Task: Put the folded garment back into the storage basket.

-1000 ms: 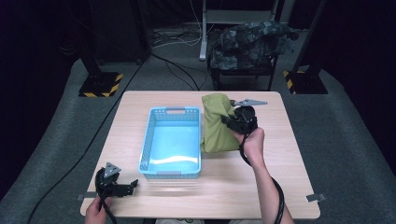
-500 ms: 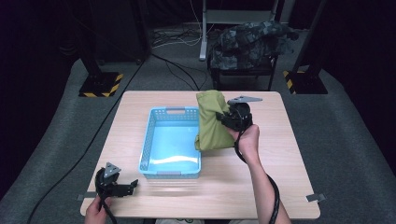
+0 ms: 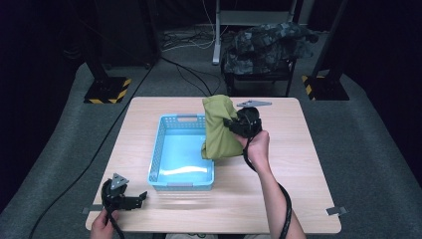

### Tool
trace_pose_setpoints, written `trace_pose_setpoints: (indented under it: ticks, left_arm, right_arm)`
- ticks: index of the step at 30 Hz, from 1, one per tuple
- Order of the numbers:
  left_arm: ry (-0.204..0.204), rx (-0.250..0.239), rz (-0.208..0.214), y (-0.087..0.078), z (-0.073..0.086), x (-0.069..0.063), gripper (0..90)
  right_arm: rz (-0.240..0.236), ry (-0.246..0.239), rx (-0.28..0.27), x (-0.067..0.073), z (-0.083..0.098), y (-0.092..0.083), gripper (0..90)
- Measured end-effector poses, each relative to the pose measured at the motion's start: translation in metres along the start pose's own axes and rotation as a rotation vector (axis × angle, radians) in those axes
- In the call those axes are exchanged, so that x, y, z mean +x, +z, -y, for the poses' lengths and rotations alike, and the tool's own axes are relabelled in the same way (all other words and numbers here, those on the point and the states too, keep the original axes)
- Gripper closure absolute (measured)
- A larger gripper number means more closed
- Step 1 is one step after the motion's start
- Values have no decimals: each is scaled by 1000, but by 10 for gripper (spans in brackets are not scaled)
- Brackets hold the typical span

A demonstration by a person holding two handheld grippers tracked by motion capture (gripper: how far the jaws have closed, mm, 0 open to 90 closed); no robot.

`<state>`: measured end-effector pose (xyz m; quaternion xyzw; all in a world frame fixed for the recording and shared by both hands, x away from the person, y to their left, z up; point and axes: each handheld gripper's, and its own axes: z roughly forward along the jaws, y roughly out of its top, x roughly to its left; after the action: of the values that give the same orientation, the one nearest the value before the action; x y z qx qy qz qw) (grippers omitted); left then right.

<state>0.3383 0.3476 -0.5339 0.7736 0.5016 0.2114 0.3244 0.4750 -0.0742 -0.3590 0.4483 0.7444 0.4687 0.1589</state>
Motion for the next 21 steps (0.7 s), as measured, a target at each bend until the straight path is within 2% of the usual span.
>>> trace_pose_setpoints:
  ticks: [21]
  left_arm:
    - [0,-2,-1,0,0,0,0]
  right_arm:
    - [-40,13,4,18,-7,16,789]
